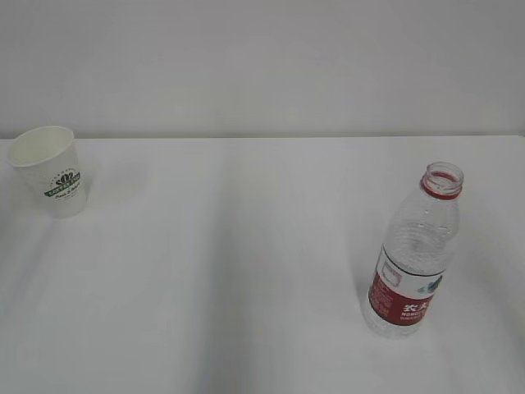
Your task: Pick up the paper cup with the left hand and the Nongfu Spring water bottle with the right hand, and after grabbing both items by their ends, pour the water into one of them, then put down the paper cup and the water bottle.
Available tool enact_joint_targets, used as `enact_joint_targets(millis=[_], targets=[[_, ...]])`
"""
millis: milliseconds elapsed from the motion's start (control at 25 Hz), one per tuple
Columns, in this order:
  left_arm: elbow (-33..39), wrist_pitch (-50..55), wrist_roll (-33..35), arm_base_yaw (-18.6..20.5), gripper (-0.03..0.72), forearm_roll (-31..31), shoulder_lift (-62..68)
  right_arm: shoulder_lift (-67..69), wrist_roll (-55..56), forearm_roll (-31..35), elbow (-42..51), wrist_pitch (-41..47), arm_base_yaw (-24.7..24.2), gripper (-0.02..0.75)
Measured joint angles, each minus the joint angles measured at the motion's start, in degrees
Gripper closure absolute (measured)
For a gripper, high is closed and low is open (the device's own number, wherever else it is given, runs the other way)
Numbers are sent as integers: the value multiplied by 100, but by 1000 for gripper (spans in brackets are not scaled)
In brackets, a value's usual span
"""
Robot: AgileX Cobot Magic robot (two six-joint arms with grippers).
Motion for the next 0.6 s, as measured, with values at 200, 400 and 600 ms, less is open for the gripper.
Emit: enact_joint_targets(millis=[200, 400, 600], targets=[[0, 0, 0, 0, 172, -144, 0, 26, 0, 77, 0, -85, 0, 151], [0, -5, 0, 0, 172, -148, 20, 191, -130, 66, 0, -117, 0, 151], [0, -5, 0, 0, 172, -169, 57, 373, -228, 56, 0, -131, 0, 151]])
